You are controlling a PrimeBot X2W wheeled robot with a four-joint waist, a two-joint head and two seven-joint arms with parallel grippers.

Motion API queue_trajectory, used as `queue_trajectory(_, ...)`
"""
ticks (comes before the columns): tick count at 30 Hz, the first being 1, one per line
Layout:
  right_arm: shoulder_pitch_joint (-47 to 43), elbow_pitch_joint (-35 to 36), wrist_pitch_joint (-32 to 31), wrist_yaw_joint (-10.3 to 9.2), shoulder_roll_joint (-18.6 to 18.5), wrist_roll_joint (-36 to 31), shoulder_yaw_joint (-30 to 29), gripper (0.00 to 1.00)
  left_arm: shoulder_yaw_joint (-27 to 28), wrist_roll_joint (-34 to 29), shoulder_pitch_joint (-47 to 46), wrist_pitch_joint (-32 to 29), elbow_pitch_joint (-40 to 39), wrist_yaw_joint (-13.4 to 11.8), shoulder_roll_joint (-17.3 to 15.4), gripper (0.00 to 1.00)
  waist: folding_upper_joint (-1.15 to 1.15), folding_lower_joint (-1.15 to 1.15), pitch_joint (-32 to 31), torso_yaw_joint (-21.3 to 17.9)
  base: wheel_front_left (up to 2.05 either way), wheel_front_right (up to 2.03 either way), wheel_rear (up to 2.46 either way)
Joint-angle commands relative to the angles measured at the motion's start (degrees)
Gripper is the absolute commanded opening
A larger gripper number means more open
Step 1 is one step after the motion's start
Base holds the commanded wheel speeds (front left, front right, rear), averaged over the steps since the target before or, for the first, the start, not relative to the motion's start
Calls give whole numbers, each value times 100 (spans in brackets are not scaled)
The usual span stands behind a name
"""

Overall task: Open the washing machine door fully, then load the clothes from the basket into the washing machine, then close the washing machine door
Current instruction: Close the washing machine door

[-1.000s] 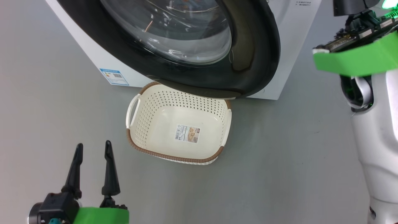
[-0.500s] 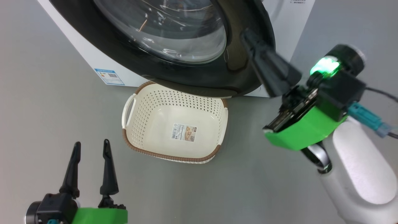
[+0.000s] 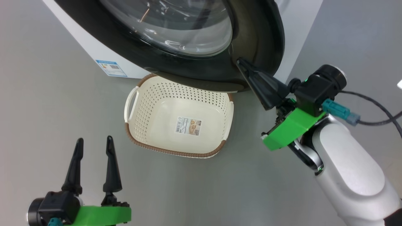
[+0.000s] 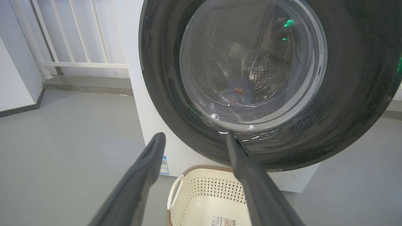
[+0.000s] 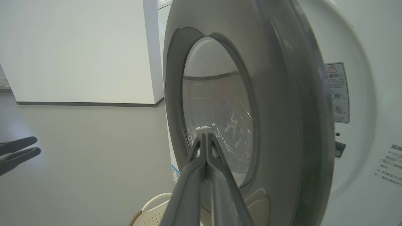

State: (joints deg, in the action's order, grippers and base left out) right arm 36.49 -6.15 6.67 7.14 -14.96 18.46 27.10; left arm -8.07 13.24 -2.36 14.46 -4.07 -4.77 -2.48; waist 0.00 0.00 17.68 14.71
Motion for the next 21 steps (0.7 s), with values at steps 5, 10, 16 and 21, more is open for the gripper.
queue_trajectory(5,356,-359,93,35,9,120,-32,0,127,-27,-248,53,-230,13,-44,100,0,0,147,94,0,0,0)
queue_trajectory(10,574,-654,141,35,-23,131,-95,0,99,-12,-309,53,-266,2,-42,100,0,0,276,135,0,0,0)
queue_trajectory(16,875,-971,205,35,-87,150,-168,0,10,45,-400,53,-331,-74,-41,100,0,0,477,188,0,0,0)
queue_trajectory(21,1098,-1177,264,35,-132,186,-236,0,-71,92,-479,53,-349,-116,-41,100,0,0,609,216,0,0,0)
